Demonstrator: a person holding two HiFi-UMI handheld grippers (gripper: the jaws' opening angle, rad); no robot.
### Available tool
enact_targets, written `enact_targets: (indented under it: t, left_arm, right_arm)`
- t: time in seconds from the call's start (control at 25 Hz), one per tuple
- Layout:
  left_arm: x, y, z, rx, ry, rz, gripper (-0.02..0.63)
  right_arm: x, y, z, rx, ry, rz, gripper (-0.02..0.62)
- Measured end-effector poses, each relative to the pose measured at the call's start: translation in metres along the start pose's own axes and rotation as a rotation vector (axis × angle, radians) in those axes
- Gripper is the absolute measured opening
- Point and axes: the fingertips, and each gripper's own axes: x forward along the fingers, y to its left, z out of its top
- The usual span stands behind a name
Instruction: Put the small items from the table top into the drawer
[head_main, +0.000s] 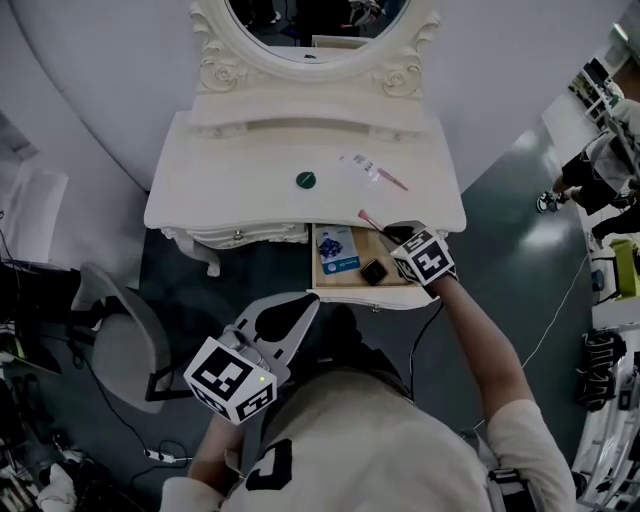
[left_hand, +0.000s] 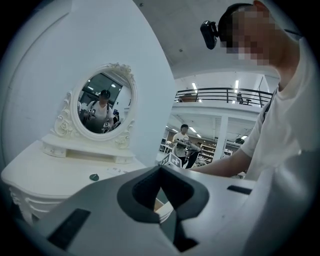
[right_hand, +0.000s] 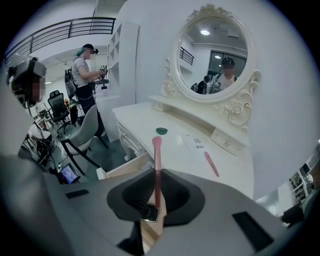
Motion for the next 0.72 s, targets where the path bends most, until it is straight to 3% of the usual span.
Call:
enact_targets:
  t: [0.72]
  left_arm:
    - [0.016,0.0,-0.014,-0.033,0.07,-0.034,0.057]
  right_arm:
    - [0.026,0.044,-0.044,-0.039,0.089,0.094,0.06]
